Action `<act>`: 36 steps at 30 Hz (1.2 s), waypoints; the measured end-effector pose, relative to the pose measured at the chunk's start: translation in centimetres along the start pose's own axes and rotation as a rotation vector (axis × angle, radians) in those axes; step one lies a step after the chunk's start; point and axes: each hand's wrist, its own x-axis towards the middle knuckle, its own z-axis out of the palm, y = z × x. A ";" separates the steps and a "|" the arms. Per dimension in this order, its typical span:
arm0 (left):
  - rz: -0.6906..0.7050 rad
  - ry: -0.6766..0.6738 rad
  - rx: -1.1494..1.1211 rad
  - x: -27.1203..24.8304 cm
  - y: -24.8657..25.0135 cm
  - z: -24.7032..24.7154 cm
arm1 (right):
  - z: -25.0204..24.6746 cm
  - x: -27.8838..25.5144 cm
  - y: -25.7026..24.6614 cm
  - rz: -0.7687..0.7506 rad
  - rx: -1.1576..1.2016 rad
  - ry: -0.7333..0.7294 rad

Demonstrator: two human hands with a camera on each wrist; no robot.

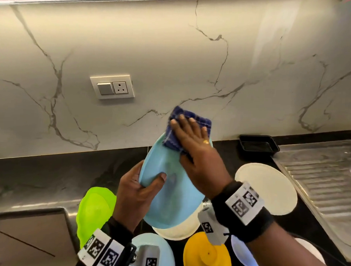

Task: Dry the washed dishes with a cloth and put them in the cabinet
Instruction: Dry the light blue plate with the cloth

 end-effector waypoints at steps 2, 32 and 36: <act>0.022 0.002 0.016 0.1 -0.3 0.5 | 0.7 -0.9 -1.2 -0.164 -0.137 -0.021; 0.046 0.013 0.155 -1.1 1.2 8.1 | -7.8 -1.5 8.7 0.389 0.062 0.070; 0.080 -0.005 0.224 -0.3 1.2 9.5 | -7.6 -2.3 6.8 0.214 -0.026 0.031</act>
